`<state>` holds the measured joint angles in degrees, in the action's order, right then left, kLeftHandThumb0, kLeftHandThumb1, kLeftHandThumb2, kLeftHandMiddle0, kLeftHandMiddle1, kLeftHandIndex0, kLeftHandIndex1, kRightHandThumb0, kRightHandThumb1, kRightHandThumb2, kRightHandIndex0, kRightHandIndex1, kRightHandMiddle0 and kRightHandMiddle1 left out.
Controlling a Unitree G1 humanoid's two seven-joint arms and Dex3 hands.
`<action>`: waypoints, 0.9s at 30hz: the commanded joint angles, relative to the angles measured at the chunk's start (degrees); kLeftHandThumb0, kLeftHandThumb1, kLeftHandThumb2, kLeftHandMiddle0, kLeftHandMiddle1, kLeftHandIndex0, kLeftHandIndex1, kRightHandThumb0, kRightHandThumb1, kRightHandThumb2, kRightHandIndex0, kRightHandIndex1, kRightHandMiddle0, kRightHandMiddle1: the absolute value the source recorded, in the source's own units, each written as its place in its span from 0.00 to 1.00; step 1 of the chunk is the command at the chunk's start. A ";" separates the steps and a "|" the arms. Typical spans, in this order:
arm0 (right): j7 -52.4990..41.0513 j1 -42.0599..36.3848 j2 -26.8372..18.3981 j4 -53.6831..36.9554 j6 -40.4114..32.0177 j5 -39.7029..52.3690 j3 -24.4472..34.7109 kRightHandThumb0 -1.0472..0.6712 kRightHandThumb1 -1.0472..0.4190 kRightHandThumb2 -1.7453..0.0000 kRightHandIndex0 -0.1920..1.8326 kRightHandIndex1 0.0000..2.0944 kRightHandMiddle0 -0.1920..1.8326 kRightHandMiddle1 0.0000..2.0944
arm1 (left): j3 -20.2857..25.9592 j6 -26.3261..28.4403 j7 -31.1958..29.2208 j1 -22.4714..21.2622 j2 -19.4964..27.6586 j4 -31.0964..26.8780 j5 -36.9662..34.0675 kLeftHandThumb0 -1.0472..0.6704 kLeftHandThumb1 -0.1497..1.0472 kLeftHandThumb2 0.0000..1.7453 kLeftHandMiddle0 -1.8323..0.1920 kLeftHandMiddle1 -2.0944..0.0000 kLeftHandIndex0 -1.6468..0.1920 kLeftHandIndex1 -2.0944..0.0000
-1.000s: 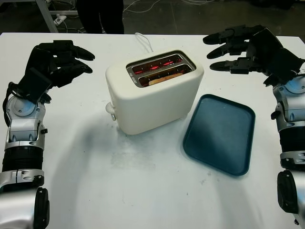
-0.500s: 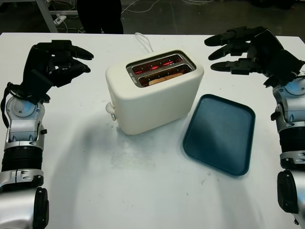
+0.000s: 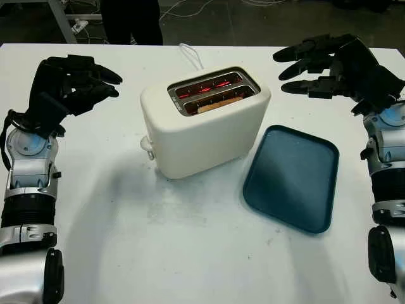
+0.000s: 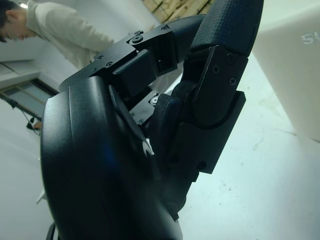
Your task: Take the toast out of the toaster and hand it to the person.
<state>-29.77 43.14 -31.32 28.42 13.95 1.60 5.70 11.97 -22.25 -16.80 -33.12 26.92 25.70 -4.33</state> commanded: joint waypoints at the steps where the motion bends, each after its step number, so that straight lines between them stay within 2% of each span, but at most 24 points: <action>1: 0.42 0.31 0.10 -0.92 -0.34 0.44 0.12 0.63 0.18 1.00 0.48 0.38 0.57 0.08 | 0.12 0.06 0.59 -0.73 0.58 -0.18 0.42 0.00 0.89 0.00 0.32 0.71 0.22 0.81; 7: -0.50 0.44 0.46 0.10 0.57 1.93 0.79 0.68 0.17 0.99 0.49 0.41 0.58 0.09 | 0.14 0.69 0.51 -0.63 0.25 -0.77 -0.26 0.00 0.88 0.00 0.30 0.71 0.22 0.83; 16: 0.26 0.83 0.18 1.12 2.86 1.40 0.44 0.68 0.16 0.99 0.50 0.44 0.59 0.10 | -0.10 2.18 0.25 -0.50 0.19 -1.82 -0.28 0.00 0.83 0.00 0.30 0.72 0.22 0.84; 27: 1.07 1.04 0.01 1.13 2.75 0.61 0.14 0.69 0.15 1.00 0.50 0.44 0.59 0.12 | 0.04 1.19 0.63 -0.78 -0.11 -1.11 -0.33 0.00 0.88 0.01 0.31 0.73 0.22 0.86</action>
<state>-29.34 43.20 -31.22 29.27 16.17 2.64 5.95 11.83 -20.43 -16.63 -33.11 26.91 24.44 -4.47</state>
